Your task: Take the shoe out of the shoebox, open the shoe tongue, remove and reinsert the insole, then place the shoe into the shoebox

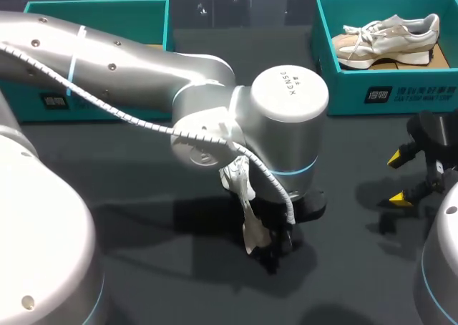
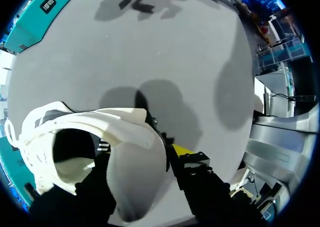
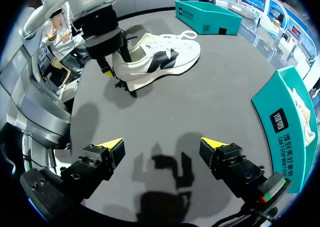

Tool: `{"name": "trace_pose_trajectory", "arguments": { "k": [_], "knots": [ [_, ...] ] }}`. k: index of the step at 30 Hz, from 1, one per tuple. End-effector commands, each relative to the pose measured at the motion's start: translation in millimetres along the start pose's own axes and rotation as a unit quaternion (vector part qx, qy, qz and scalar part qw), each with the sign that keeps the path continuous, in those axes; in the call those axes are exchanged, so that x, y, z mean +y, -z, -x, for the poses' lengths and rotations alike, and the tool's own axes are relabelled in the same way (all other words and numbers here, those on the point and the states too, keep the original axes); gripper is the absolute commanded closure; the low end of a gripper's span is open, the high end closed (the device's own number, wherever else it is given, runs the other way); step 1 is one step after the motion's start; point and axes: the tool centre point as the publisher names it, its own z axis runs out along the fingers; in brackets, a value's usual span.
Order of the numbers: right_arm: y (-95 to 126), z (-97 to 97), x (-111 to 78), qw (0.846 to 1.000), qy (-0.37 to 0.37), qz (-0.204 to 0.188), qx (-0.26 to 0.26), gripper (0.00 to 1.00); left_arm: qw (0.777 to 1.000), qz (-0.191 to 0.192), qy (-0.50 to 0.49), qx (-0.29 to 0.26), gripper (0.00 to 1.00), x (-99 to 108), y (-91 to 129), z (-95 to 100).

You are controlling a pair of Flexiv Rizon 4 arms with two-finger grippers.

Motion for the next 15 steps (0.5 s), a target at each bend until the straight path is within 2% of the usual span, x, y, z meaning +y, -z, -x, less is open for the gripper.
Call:
{"name": "trace_pose_trajectory", "arguments": {
  "k": [1,2,4,15],
  "knots": [
    [-0.3,-0.7,-0.2,1.000,0.000,-0.001,-0.001,0.00,1.000,0.003,-0.001,0.001,0.65,-3.9,-3.4,0.6],
    [-0.3,-0.7,-0.2,1.000,0.000,-0.001,-0.001,0.00,1.000,0.003,-0.001,0.001,0.73,-4.1,-3.3,0.4],
    [-0.3,-0.7,-0.2,1.000,0.000,-0.001,-0.001,0.00,1.000,0.003,-0.002,0.001,1.00,-4.0,-2.5,-0.4],
    [-0.3,-0.7,-0.2,1.000,0.000,-0.001,-0.001,0.00,1.000,-0.007,-0.012,0.011,1.00,3.3,8.3,-0.8]
  ]
}}
